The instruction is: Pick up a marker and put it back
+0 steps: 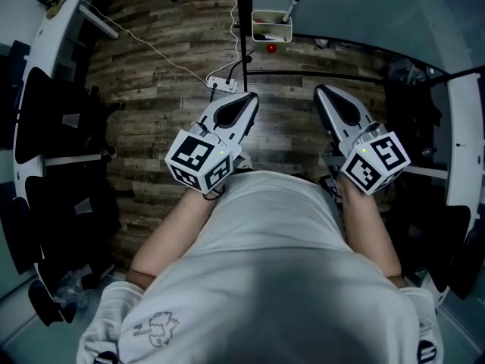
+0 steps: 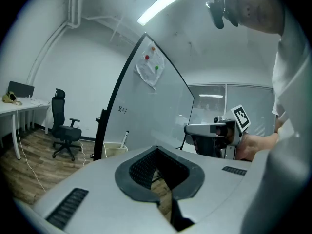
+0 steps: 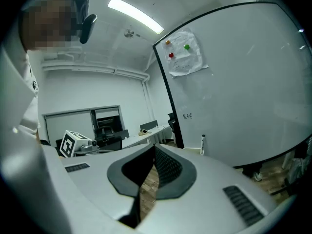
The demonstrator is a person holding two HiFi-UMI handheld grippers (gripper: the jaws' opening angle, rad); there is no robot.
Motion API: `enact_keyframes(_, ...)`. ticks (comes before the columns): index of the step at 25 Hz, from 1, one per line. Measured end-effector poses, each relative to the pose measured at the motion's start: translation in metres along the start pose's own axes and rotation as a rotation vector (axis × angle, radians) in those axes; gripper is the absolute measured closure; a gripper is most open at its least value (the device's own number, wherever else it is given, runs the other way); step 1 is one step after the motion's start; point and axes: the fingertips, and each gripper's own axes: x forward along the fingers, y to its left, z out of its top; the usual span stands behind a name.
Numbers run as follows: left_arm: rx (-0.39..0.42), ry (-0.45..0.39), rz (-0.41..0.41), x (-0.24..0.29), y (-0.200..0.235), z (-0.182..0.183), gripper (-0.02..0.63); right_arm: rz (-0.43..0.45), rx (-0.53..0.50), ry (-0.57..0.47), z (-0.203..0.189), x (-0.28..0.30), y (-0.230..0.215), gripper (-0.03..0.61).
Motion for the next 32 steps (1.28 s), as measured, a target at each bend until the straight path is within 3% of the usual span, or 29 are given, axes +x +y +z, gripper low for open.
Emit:
enact_keyframes(5,-0.062,-0.032,0.009,-0.004,-0.053,-0.013,0.609,0.069,-0.006,0.011,-0.015,-0.036,0.005,0.566)
enact_keyframes(14,-0.041,-0.053,0.044,-0.013,-0.132,-0.025,0.609,0.129,0.004,0.025,-0.031,-0.113,0.014,0.566)
enact_keyframes(22,-0.052,-0.054,0.061,-0.022,-0.181,-0.044,0.609,0.171,0.006,0.028,-0.040,-0.160,0.026,0.566)
enact_keyframes(32,-0.062,-0.060,0.078,-0.028,-0.207,-0.056,0.609,0.188,0.001,0.040,-0.052,-0.186,0.041,0.568)
